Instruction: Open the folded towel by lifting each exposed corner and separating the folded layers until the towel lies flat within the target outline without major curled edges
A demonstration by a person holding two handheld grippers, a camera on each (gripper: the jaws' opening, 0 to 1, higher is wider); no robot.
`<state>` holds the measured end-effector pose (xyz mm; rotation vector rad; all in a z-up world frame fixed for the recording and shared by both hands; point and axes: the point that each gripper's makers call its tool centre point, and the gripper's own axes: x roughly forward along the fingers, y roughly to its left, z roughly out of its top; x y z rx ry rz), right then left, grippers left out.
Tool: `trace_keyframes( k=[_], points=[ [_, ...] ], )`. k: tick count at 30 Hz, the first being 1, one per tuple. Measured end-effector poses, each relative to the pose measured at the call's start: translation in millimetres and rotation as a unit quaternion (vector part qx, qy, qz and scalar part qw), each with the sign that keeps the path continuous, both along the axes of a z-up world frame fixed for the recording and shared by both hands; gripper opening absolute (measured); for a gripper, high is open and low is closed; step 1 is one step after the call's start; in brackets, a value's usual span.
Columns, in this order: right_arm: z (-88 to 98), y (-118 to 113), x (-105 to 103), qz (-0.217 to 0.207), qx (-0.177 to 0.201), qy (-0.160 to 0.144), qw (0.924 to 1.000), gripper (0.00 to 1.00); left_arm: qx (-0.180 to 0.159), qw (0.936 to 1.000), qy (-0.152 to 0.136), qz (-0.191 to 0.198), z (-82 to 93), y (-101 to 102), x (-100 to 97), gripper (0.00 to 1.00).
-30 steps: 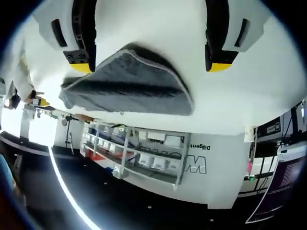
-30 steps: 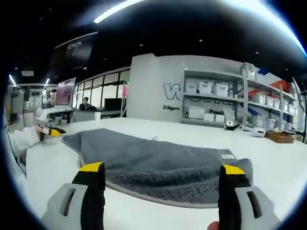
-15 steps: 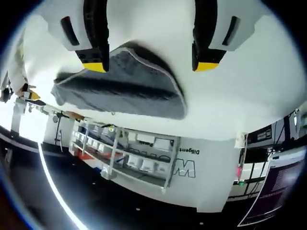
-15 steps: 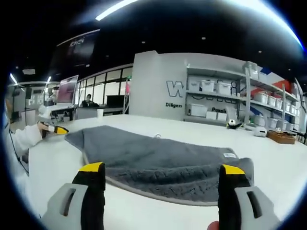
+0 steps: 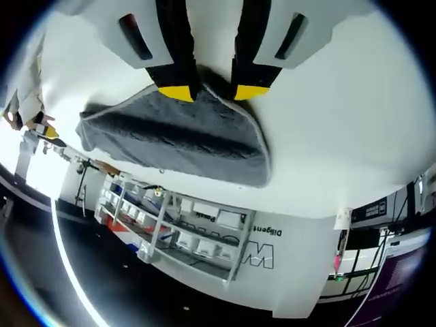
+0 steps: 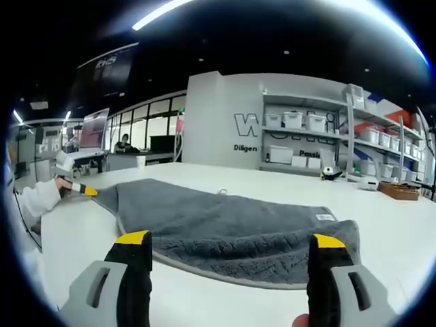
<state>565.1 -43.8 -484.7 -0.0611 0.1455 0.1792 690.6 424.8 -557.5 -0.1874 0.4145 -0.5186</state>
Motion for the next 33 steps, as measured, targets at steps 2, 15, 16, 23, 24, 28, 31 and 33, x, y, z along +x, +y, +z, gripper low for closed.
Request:
trace_keyframes(
  k=[2, 15, 16, 23, 24, 28, 31, 33],
  points=[
    [0.1, -1, 0, -0.002, 0.0, 0.0, 1.0, 0.95, 0.0, 1.0, 0.004, -0.006, -0.6, 1, 0.1, 0.1],
    [1.2, -3, 0, -0.006, -0.002, 0.001, 1.0, 0.94, -0.014, 0.9995, 0.025, -0.008, 2.1, 19, -9.8, 0.02],
    [1.3, -3, 1, -0.006, -0.001, 0.001, 1.0, 0.94, -0.015, 0.9995, 0.027, -0.006, 1.6, 21, -11.1, 0.02],
    [1.0, -3, 1, -0.006, -0.003, 0.003, 1.0, 0.94, -0.02, 0.9992, 0.033, -0.004, -2.2, 25, -18.8, 0.02],
    [0.9, -3, 1, -0.006, -0.002, 0.004, 1.0, 0.94, -0.019, 0.9993, 0.032, -0.004, -1.9, 26, -18.9, 0.02],
    [0.5, -2, 1, -0.005, -0.002, 0.005, 1.0, 0.94, -0.013, 0.9996, 0.027, -0.004, -1.5, 25, -19.5, 0.03],
    [0.5, -2, 1, -0.004, -0.003, 0.007, 1.0, 0.93, -0.002, 0.9998, 0.019, -0.002, -0.2, 27, -18.2, 0.07],
    [0.9, -2, 1, -0.005, -0.004, 0.006, 1.0, 0.93, 0.008, 0.9999, 0.013, 0.004, 1.7, 30, -17.4, 0.13]
  ],
)
